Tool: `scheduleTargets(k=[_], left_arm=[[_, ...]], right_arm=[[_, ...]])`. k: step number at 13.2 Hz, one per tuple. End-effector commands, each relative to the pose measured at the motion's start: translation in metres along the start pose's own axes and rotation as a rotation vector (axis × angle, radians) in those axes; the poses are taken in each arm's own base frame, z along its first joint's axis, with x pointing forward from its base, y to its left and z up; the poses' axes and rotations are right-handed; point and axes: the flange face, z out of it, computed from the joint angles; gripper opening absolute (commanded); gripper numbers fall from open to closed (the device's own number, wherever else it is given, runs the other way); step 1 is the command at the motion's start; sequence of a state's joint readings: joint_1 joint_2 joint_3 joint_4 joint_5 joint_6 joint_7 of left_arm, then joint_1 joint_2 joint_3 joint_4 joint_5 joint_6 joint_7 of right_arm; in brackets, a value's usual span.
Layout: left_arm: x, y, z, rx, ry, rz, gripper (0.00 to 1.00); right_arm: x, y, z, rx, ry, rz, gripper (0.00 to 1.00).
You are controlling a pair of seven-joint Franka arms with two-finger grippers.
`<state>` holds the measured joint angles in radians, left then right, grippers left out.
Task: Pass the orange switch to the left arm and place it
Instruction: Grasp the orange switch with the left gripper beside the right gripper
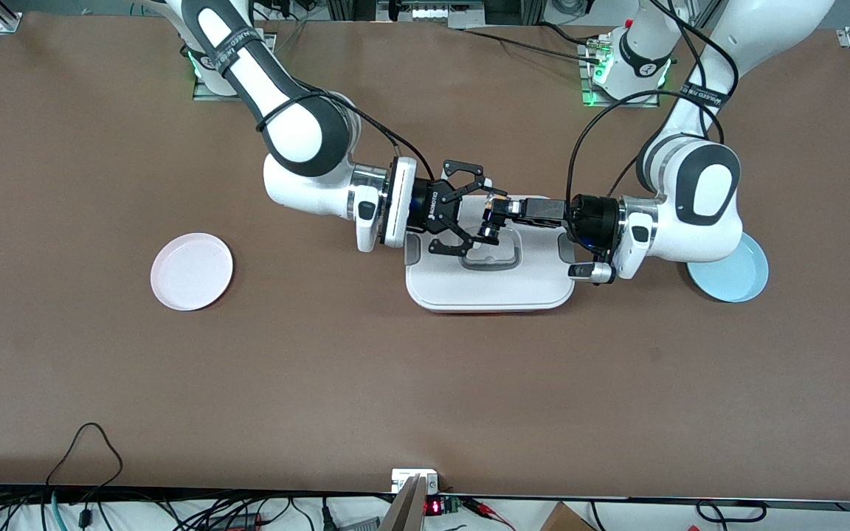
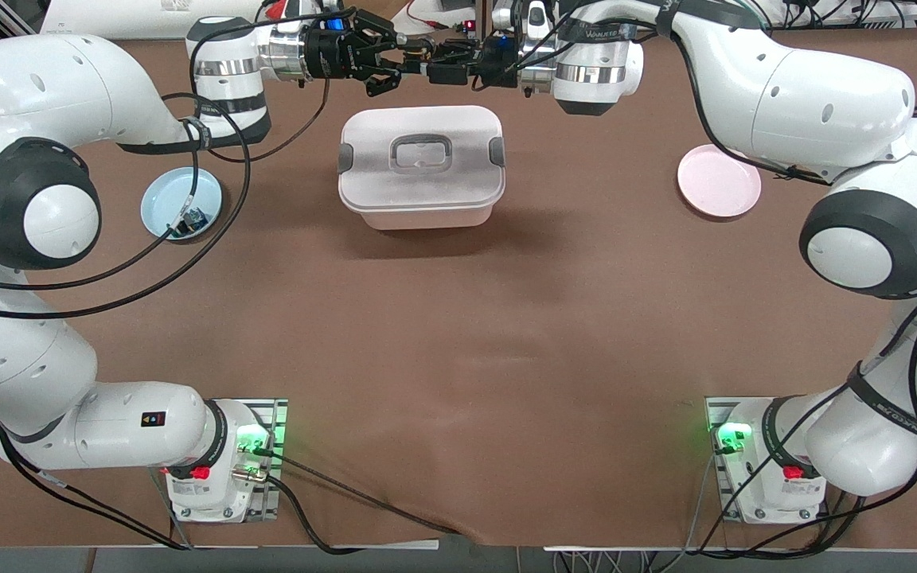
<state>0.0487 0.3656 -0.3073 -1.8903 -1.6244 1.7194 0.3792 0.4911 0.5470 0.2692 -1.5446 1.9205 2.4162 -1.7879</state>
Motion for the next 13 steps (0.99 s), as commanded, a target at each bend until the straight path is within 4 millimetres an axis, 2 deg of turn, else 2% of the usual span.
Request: scheduleTargets(k=[1, 4, 5, 6, 9, 12, 13], left_arm=[[0.0, 0.007, -0.003, -0.03, 0.0, 0.031, 0.14], [0.0, 0.007, -0.005, -0.026, 0.002, 0.033, 0.14], [0.0, 0.009, -0.006, -0.024, 0.002, 0.035, 0.14], [0.0, 0.01, -0.007, -0.024, 0.003, 0.037, 0.14], [0.0, 0.011, -0.008, -0.024, 0.004, 0.035, 0.14], [0.002, 0.015, -0.022, 0.003, 0.005, 0.043, 0.14], [0.003, 0.022, -0.035, 0.056, -0.014, 0.074, 0.14]], right_arm=[[-0.001, 0.001, 0.005, -0.009, 0.014, -0.003, 0.58], [-0.001, 0.001, 0.005, -0.009, 0.014, -0.003, 0.58], [-0.001, 0.001, 0.005, -0.009, 0.014, -0.004, 0.71], [0.0, 0.002, 0.005, -0.009, 0.015, -0.003, 1.0], [0.004, 0.01, -0.003, -0.014, 0.025, 0.019, 1.0], [0.035, 0.037, -0.045, -0.01, 0.066, 0.019, 1.0], [0.038, 0.047, -0.06, 0.022, 0.061, 0.02, 1.0]])
